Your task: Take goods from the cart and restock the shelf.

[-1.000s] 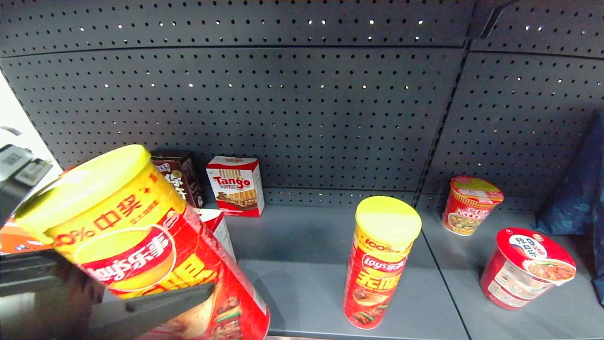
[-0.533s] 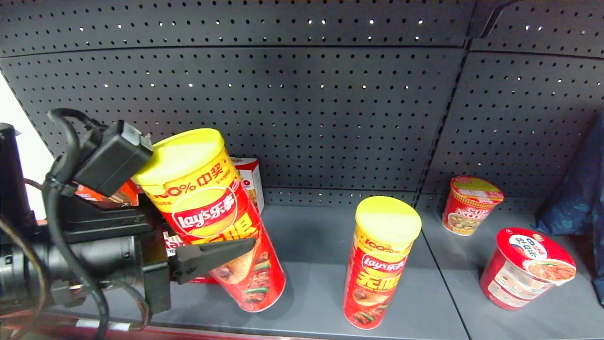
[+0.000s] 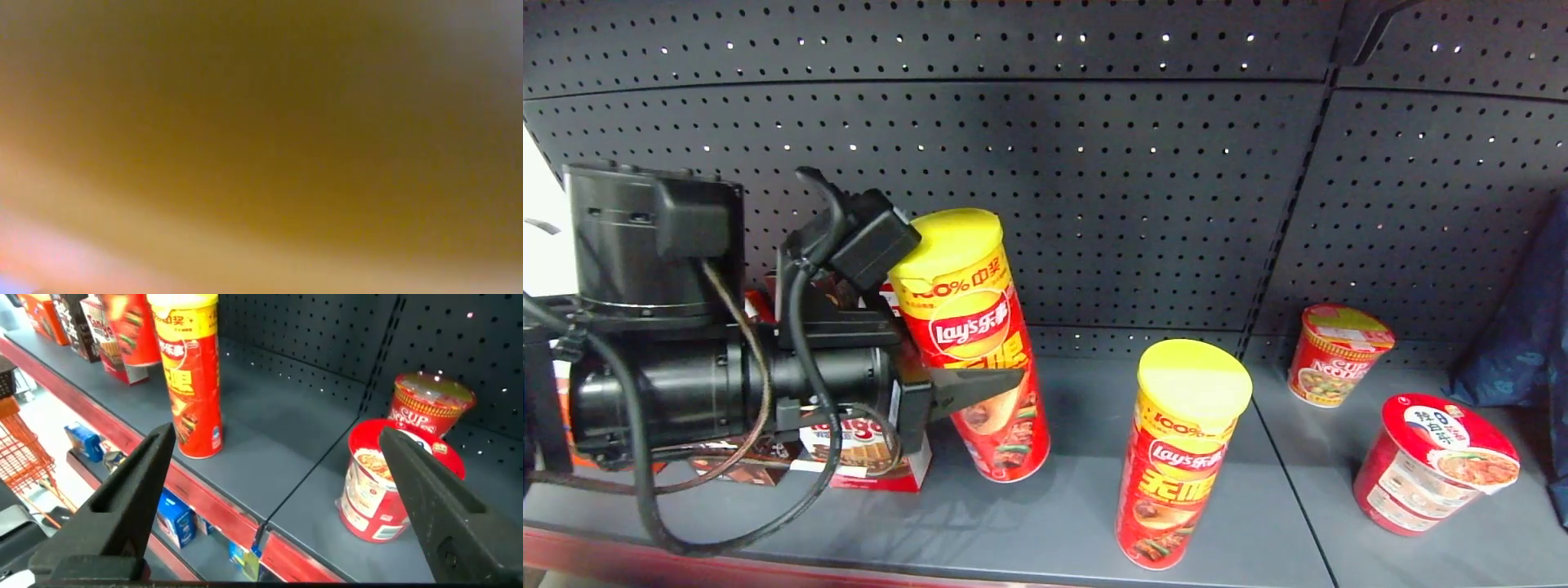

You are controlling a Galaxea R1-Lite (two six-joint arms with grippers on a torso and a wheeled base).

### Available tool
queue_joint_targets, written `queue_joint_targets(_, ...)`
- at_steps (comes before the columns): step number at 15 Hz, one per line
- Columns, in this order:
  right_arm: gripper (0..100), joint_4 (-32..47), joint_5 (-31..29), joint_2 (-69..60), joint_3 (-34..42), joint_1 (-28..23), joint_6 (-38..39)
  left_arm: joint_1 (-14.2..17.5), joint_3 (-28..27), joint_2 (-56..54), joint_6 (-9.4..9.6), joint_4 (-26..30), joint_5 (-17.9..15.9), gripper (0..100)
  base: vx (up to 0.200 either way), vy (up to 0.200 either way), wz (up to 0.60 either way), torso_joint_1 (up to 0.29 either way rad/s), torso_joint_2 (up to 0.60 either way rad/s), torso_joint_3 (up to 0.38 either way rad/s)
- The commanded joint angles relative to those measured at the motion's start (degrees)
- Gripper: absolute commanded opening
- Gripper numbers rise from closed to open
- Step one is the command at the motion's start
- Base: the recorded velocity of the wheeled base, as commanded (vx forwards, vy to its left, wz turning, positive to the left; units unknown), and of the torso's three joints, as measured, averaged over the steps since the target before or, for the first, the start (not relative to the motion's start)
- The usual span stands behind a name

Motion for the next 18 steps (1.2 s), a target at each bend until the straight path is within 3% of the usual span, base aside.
queue_joint_targets(1,100,-0.2,0.0,-0.1,0.6,0.2,0.0,0.0,-2.8,5.0,0.19,-0.1,0.1,0,0.000,0.000,0.00,0.000,0.00,0.000)
queue_joint_targets(6,100,0.1,0.0,-1.9,1.2,0.0,1.2,-0.3,-7.2,9.4,0.37,0.2,-1.1,0,0.000,0.000,0.00,0.000,0.00,0.000)
queue_joint_targets(9,100,0.0,0.0,-1.9,1.8,0.0,1.2,-0.7,-9.6,13.0,3.88,0.6,-1.2,0,0.000,0.000,0.00,0.000,0.00,0.000)
queue_joint_targets(10,100,0.1,0.1,-1.9,1.8,0.0,1.2,-0.7,-9.7,13.1,3.97,0.6,-1.2,0,0.000,0.000,0.00,0.000,0.00,0.000)
queue_joint_targets(11,100,0.0,0.1,-1.9,2.5,0.1,1.2,-0.6,-12.7,16.3,5.55,0.7,-1.2,0,0.000,0.000,0.00,0.000,0.00,0.000)
queue_joint_targets(13,100,0.0,0.0,-2.6,2.7,0.1,1.2,-0.9,-16.0,19.3,6.17,1.0,-1.4,0,0.000,0.000,0.00,0.000,0.00,0.000)
queue_joint_targets(16,100,0.0,0.0,-3.4,2.7,0.1,1.2,-0.9,-18.1,22.3,10.65,1.0,-4.1,0,0.000,0.000,0.00,0.000,0.00,0.000)
queue_joint_targets(18,100,0.0,0.1,-3.4,3.1,0.1,1.2,-1.4,-18.5,23.6,11.88,1.0,-4.3,0,0.000,0.000,0.00,0.000,0.00,0.000)
